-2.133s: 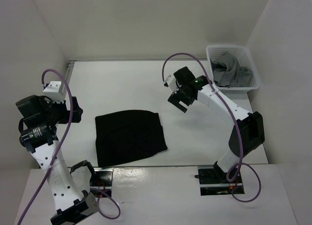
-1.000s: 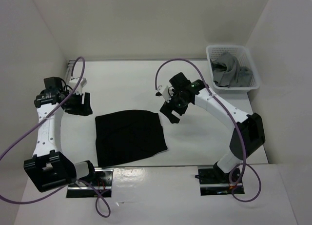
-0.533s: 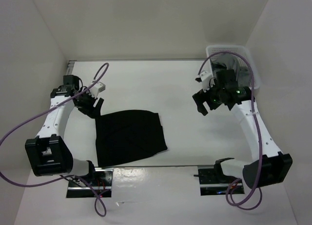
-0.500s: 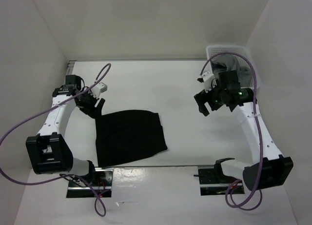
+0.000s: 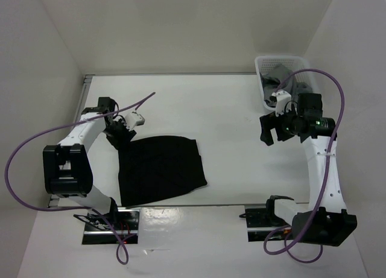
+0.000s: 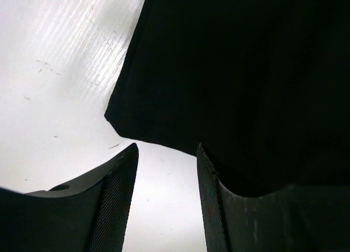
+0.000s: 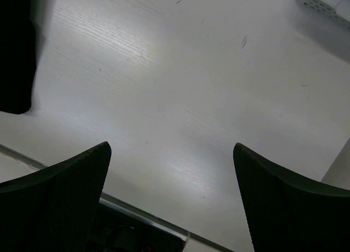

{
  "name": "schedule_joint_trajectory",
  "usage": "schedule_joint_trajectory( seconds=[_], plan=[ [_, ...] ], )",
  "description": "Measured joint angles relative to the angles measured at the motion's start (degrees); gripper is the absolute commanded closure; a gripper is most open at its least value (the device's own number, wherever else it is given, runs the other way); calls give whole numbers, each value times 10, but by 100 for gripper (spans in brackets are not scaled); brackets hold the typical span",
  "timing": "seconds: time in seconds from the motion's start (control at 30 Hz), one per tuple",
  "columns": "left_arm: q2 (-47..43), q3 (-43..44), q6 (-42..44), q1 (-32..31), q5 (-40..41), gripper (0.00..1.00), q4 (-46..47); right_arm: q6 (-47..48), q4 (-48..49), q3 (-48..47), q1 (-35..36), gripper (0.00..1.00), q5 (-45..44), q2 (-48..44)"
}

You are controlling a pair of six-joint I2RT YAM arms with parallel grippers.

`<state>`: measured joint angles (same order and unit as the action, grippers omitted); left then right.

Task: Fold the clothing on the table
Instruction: Flatten the skirt out

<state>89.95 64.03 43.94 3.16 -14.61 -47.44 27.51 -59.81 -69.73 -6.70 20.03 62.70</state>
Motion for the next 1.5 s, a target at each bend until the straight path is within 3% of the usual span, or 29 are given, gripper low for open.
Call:
schedule_joint_trajectory(
  seconds=[0.5, 1.5],
  plan=[
    [77, -19, 42, 0, 30, 47, 50, 3, -43, -32, -63, 4, 73, 3],
    [97, 21, 76, 17, 58, 47, 90, 16, -72, -47, -89, 4, 108, 22]
  ],
)
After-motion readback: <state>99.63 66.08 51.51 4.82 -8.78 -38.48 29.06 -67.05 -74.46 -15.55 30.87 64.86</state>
